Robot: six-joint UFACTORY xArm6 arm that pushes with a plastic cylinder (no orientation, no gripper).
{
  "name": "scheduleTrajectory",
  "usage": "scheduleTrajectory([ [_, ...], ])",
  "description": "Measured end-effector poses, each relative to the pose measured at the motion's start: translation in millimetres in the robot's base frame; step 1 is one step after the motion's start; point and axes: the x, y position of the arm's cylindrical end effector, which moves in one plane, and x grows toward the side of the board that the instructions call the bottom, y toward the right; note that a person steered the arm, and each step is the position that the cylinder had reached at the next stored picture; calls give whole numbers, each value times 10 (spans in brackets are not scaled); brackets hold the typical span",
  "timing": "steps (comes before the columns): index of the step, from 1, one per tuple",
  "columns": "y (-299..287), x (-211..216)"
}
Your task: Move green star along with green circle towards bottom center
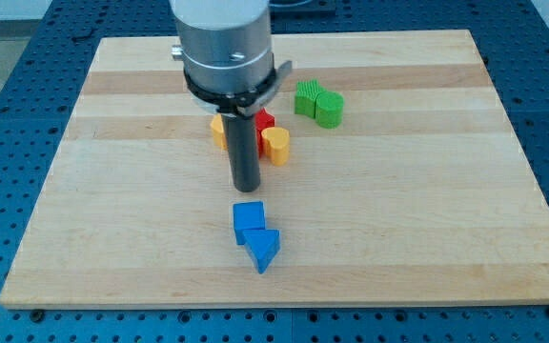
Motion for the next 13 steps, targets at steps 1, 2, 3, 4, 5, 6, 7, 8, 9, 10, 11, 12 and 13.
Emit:
scheduleTrajectory([
  [1,406,-52],
  [2,1074,-117],
  [3,1576,-304],
  [4,1902,-793],
  [5,1934,-1260],
  [6,1929,-1712],
  [7,1765,-2004],
  [8,1492,-1959],
  [9,1463,-1645],
  [10,1259,-1587],
  [11,805,-1710],
  [12,583,-2030],
  [13,248,-2134],
])
